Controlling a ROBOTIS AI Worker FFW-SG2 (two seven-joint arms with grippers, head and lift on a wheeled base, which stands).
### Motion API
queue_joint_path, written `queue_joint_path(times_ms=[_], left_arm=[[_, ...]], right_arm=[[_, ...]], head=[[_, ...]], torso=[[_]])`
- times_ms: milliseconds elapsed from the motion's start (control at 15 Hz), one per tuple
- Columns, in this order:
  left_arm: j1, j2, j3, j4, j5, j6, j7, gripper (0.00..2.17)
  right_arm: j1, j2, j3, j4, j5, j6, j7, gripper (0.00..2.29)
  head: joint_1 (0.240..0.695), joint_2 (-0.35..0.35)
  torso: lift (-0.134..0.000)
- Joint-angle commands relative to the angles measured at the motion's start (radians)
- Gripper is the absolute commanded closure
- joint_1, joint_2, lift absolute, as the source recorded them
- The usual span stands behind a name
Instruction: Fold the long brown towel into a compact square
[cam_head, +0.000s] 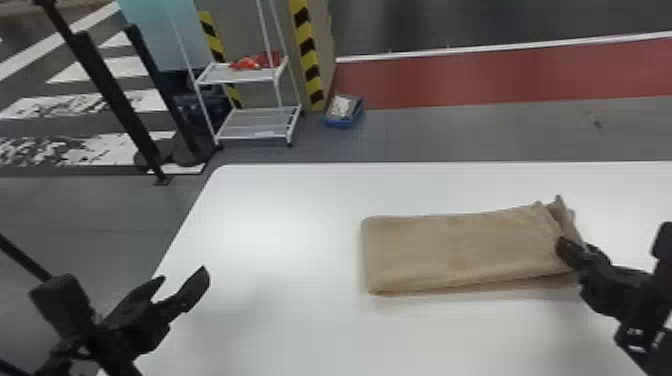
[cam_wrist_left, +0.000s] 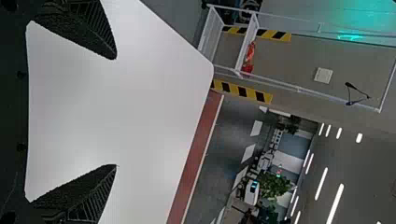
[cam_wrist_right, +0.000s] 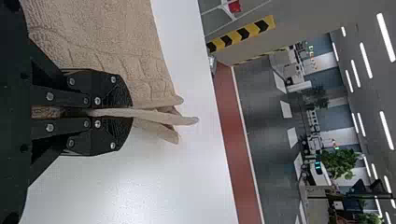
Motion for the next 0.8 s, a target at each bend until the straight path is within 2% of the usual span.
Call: queue_joint_path(times_ms=[0, 333, 733], left_arm=[[0.0, -0.003, 0.001, -0.001, 0.0, 0.0, -0.002, 0.04], [-0.002, -0.003, -0.001, -0.011, 0.005, 0.003, -0.005, 0.04], [0.006, -0.003, 0.002, -0.02, 0.003, 0.003, -0.004, 0.04]], right_arm=[[0.013, 0.001, 0.001, -0.044, -0.015, 0.001, 0.004, 2.05], [0.079, 0.001, 0.052, -0.196, -0.055, 0.01, 0.003, 2.05], [0.102, 0.001, 0.202, -0.294, -0.047, 0.001, -0.011, 2.05]], head=[[0.695, 0.227], [0.695, 0.241], [0.695, 0.316]], torso=[[-0.108], [-0.108], [-0.108]])
